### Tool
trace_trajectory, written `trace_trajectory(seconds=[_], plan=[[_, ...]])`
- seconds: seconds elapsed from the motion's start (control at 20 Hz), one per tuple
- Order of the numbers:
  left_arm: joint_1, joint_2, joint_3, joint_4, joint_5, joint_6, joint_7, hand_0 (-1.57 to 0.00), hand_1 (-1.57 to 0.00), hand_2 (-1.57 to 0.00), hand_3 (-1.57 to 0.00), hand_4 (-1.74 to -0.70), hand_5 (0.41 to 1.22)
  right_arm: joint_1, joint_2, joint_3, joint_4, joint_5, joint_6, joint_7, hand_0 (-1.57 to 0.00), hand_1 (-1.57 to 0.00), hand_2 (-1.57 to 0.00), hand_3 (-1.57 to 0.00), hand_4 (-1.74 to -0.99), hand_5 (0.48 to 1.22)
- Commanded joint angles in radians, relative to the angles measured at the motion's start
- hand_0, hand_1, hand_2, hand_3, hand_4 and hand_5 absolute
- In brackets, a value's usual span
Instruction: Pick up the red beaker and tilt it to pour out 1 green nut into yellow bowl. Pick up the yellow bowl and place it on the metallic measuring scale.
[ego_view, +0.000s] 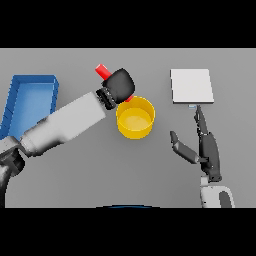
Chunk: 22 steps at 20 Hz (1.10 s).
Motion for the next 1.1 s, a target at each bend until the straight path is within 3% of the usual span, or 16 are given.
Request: trace_trajectory(seconds=[0.0, 0.1, 0.25, 0.45, 0.65, 0.8, 0.95, 1.0, 1.05], plan=[[-0.014, 0.007, -0.018, 0.001, -0.009, -0.002, -0.024, -1.57, -1.57, -1.57, -1.55, -1.74, 1.221, -0.007, -0.002, -0.002, -0.001, -0.001, 0.0, 0.014, 0.0, 0.0, 0.0, 0.0, -1.286, 0.618], [-0.045, 0.002, -0.053, 0.02, -0.031, 0.004, -0.041, -1.57, -1.57, -1.57, -1.56, -1.74, 1.221, 0.017, 0.0, 0.008, -0.003, 0.019, -0.007, -0.003, 0.0, 0.0, 0.0, 0.0, -1.276, 0.6], [-0.079, -0.017, -0.103, 0.056, -0.058, -0.012, -0.041, -1.57, -1.57, -1.57, -1.56, -1.74, 1.221, 0.005, -0.002, 0.005, 0.009, 0.022, -0.01, 0.007, 0.0, 0.0, 0.0, 0.0, -1.26, 0.586], [-0.136, -0.014, -0.175, 0.074, -0.086, -0.037, -0.096, -1.57, -1.57, -1.57, -1.57, -1.74, 1.221, 0.0, -0.006, 0.003, 0.009, 0.041, -0.025, 0.02, 0.0, 0.0, 0.0, 0.0, -1.216, 0.585], [-0.174, -0.041, -0.25, 0.122, -0.128, -0.002, -0.118, -1.57, -1.57, -1.57, -1.57, -1.73, 1.221, 0.007, -0.005, 0.013, 0.002, 0.05, -0.025, -0.008, 0.0, 0.0, 0.0, 0.0, -1.21, 0.592], [-0.213, -0.028, -0.27, 0.115, -0.126, 0.0, -0.144, -1.57, -1.57, -1.57, -1.57, -1.73, 1.221, -0.014, -0.001, 0.01, 0.025, 0.057, -0.033, 0.01, 0.0, 0.0, 0.0, 0.0, -1.207, 0.594], [-0.295, 0.005, -0.24, 0.134, -0.093, 0.01, -0.18, -1.57, -1.57, -1.57, -1.57, -1.73, 1.221, 0.0, -0.005, 0.01, 0.025, 0.062, -0.037, -0.017, 0.0, 0.0, 0.0, 0.0, -1.209, 0.592], [-0.322, 0.019, -0.224, 0.148, -0.082, 0.023, -0.182, -1.57, -1.57, -1.57, -1.49, -1.73, 1.221, -0.013, -0.002, 0.013, 0.026, 0.068, -0.041, -0.008, 0.0, 0.0, 0.0, 0.0, -1.203, 0.592], [-0.353, 0.022, -0.206, 0.178, -0.072, 0.037, -0.17, -1.57, -1.57, -1.4, -1.51, -1.68, 1.221, -0.017, -0.011, 0.003, 0.027, 0.061, -0.039, -0.011, 0.0, 0.0, 0.0, 0.0, -1.201, 0.592]])
